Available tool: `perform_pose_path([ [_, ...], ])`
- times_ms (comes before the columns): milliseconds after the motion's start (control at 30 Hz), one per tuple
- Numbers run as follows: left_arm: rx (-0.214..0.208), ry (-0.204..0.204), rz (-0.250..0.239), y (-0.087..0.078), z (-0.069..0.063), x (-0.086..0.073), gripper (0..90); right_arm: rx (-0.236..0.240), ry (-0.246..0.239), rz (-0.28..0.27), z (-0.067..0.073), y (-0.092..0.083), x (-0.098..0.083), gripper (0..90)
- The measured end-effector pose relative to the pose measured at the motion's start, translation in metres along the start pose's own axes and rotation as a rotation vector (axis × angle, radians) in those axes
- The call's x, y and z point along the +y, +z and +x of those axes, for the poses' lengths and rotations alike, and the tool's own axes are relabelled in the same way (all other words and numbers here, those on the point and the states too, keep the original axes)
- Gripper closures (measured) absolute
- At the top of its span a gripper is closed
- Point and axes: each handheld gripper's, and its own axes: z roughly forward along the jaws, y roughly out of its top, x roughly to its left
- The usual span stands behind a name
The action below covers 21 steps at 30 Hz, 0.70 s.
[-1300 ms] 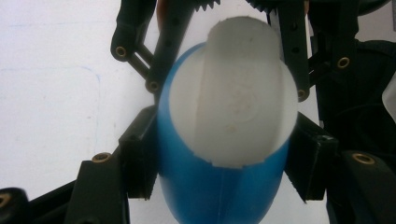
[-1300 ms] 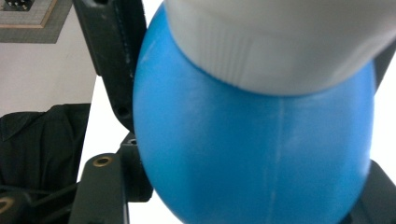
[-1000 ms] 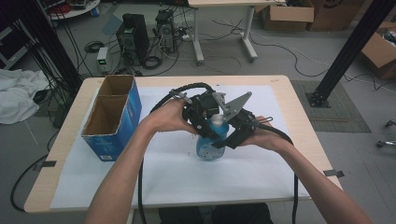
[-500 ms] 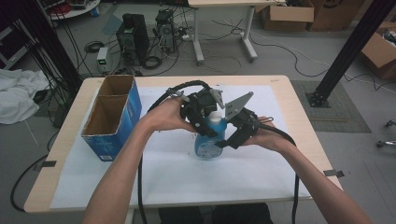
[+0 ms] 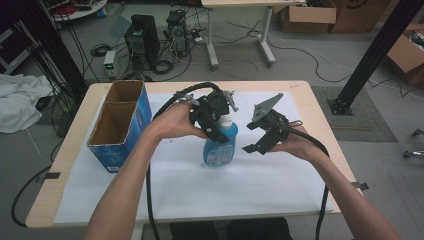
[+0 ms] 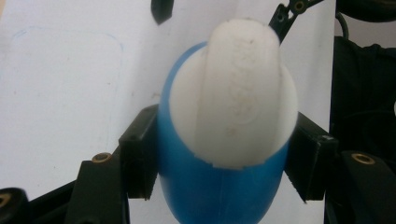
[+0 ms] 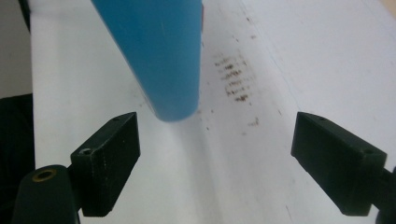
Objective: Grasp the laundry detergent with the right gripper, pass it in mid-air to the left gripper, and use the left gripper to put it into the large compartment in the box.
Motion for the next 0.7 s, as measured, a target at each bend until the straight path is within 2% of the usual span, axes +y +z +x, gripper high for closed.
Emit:
perform_pose_path([
  [167,0.015,-0.019,-0.002,-0.006,0.001,0.001,38.0,-0.017,0.01,0.035,-0.004,-0.006,-0.007,15.5],
  [400,0.038,-0.059,-0.006,-0.019,0.005,0.002,38.0,-0.037,0.021,0.042,-0.009,-0.014,-0.015,15.8],
  [567,0.063,-0.103,0.004,-0.032,0.008,0.004,38.0,-0.06,0.028,0.073,-0.012,-0.019,-0.021,16.4],
  [700,0.081,-0.156,0.022,-0.043,0.012,0.005,38.1,-0.059,0.035,0.082,-0.012,-0.019,-0.024,16.7],
])
